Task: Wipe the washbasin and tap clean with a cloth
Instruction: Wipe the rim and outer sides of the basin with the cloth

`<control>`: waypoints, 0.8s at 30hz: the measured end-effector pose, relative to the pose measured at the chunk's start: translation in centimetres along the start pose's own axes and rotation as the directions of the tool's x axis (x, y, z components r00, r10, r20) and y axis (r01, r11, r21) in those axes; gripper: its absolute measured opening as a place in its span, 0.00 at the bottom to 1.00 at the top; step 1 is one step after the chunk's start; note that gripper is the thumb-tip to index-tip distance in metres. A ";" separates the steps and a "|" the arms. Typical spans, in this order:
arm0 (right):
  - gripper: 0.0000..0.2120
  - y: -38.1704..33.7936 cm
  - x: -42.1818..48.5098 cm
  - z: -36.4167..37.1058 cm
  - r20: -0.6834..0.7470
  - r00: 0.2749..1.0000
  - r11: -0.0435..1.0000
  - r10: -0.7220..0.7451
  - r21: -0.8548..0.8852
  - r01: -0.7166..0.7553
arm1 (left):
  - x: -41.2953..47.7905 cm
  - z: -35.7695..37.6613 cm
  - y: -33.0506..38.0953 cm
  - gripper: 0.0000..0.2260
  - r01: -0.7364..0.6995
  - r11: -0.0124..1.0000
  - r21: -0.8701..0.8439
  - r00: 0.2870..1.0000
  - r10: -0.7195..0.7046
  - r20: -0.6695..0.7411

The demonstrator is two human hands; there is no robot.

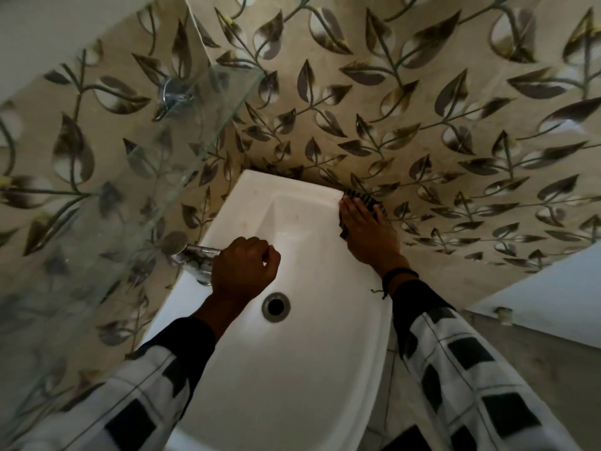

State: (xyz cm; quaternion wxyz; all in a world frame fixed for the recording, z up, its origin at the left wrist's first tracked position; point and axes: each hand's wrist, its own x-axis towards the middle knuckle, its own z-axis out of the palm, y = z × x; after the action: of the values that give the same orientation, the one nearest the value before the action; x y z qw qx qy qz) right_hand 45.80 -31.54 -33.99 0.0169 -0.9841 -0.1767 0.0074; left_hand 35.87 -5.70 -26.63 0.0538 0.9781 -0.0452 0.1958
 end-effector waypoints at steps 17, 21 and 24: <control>0.35 0.1 0.4 0.1 -0.006 1.000 0.999 -0.023 0.048 0.023 | -0.1 0.2 -0.1 0.15 -0.033 0.999 0.017 0.999 0.034 -0.018; 0.36 -1.6 2.5 -0.5 0.038 0.996 0.994 -0.076 0.087 0.072 | 0.0 0.1 -0.2 0.15 -0.023 1.000 0.005 1.000 0.023 0.000; 0.35 -1.4 2.9 -0.8 0.049 0.994 0.989 -0.096 0.121 0.089 | 0.0 -0.2 -0.1 0.15 -0.012 1.000 -0.012 1.000 0.011 -0.022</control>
State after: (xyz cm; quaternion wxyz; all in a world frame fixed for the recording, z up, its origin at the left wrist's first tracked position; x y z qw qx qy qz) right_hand 48.03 -29.29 -33.14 0.0708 -0.9715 -0.2217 0.0441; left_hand 35.82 -5.56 -26.48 0.0593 0.9753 -0.0515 0.2064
